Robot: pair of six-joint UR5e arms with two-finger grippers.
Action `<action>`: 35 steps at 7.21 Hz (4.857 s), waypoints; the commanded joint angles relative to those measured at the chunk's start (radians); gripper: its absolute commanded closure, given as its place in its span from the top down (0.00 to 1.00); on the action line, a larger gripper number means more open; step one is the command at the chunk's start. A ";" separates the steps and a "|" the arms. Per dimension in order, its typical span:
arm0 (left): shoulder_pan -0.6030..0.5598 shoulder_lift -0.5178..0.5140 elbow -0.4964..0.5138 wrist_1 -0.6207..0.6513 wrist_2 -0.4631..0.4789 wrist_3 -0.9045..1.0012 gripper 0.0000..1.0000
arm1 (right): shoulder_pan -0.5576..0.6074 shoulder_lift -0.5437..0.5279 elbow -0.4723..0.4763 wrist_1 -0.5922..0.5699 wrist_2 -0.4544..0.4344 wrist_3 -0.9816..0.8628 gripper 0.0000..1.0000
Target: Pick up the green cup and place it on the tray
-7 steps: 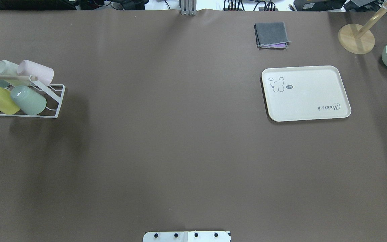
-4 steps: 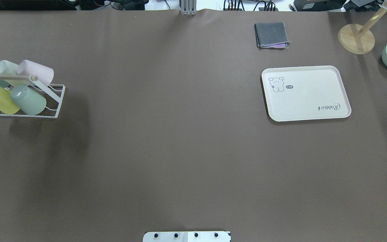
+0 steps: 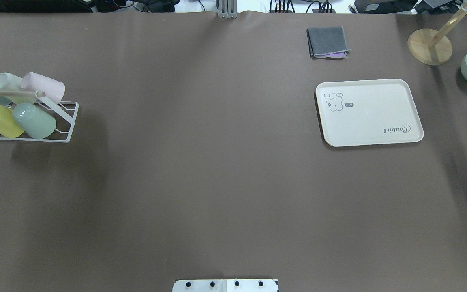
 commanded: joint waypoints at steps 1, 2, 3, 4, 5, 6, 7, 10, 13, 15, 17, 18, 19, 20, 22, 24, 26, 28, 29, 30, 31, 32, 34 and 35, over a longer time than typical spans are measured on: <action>0.197 -0.020 -0.266 0.261 0.209 0.019 0.99 | -0.116 0.195 -0.176 0.027 0.036 0.037 1.00; 0.279 -0.086 -0.342 0.401 0.277 0.007 0.98 | -0.131 0.200 -0.225 0.124 0.039 0.057 1.00; 0.339 -0.184 -0.346 0.510 0.330 0.006 0.98 | -0.136 0.196 -0.259 0.191 0.048 0.082 1.00; 0.438 -0.235 -0.358 0.542 0.442 0.006 0.98 | -0.142 0.190 -0.275 0.206 0.050 0.076 1.00; 0.517 -0.247 -0.376 0.542 0.551 0.006 0.98 | -0.142 0.179 -0.281 0.213 0.053 0.065 0.95; 0.593 -0.248 -0.378 0.543 0.673 0.008 0.98 | -0.144 0.176 -0.289 0.214 0.053 0.059 0.88; 0.672 -0.245 -0.369 0.542 0.773 0.005 0.98 | -0.145 0.179 -0.295 0.214 0.053 0.059 0.78; 0.841 -0.240 -0.347 0.566 0.881 -0.056 0.98 | -0.157 0.193 -0.307 0.214 0.052 0.059 0.71; 0.910 -0.039 -0.330 0.402 1.021 -0.171 0.98 | -0.182 0.219 -0.345 0.214 0.047 0.056 0.71; 1.043 0.251 -0.321 0.028 1.190 -0.170 0.98 | -0.191 0.219 -0.347 0.214 0.042 0.056 0.70; 1.115 0.289 -0.326 0.010 1.269 -0.164 0.98 | -0.193 0.219 -0.347 0.214 0.042 0.056 0.63; 1.183 0.301 -0.324 0.013 1.338 -0.164 0.98 | -0.193 0.219 -0.347 0.214 0.042 0.056 0.62; 1.262 0.344 -0.321 0.016 1.439 -0.164 0.98 | -0.194 0.219 -0.349 0.214 0.042 0.056 0.61; 1.304 0.372 -0.317 0.017 1.463 -0.165 0.98 | -0.194 0.220 -0.355 0.214 0.042 0.056 0.61; 1.381 0.407 -0.292 0.078 1.574 -0.164 0.98 | -0.194 0.220 -0.356 0.214 0.042 0.054 0.61; 1.410 0.421 -0.251 0.091 1.613 -0.162 0.98 | -0.194 0.220 -0.356 0.214 0.042 0.054 0.28; 1.438 0.421 -0.205 0.092 1.618 -0.164 0.98 | -0.194 0.220 -0.356 0.228 0.042 0.056 0.00; 1.459 0.418 -0.185 0.091 1.626 -0.162 0.98 | -0.194 0.220 -0.355 0.230 0.044 0.054 0.00; 1.458 0.400 -0.159 0.091 1.626 -0.161 0.98 | -0.194 0.220 -0.355 0.234 0.045 0.056 0.00; 1.458 0.382 -0.139 0.091 1.644 -0.162 0.98 | -0.194 0.230 -0.355 0.234 0.050 0.059 0.00; 1.456 0.362 -0.111 0.092 1.662 -0.162 0.98 | -0.194 0.242 -0.349 0.234 0.052 0.057 0.00; 1.453 0.325 -0.075 0.109 1.670 -0.149 0.98 | -0.199 0.263 -0.344 0.234 0.053 0.056 0.00; 1.401 0.254 -0.047 0.125 1.673 -0.066 0.98 | -0.251 0.291 -0.275 0.230 0.045 0.101 0.00; 1.378 0.231 -0.006 0.125 1.687 -0.066 0.98 | -0.306 0.329 -0.243 0.228 0.030 0.249 0.00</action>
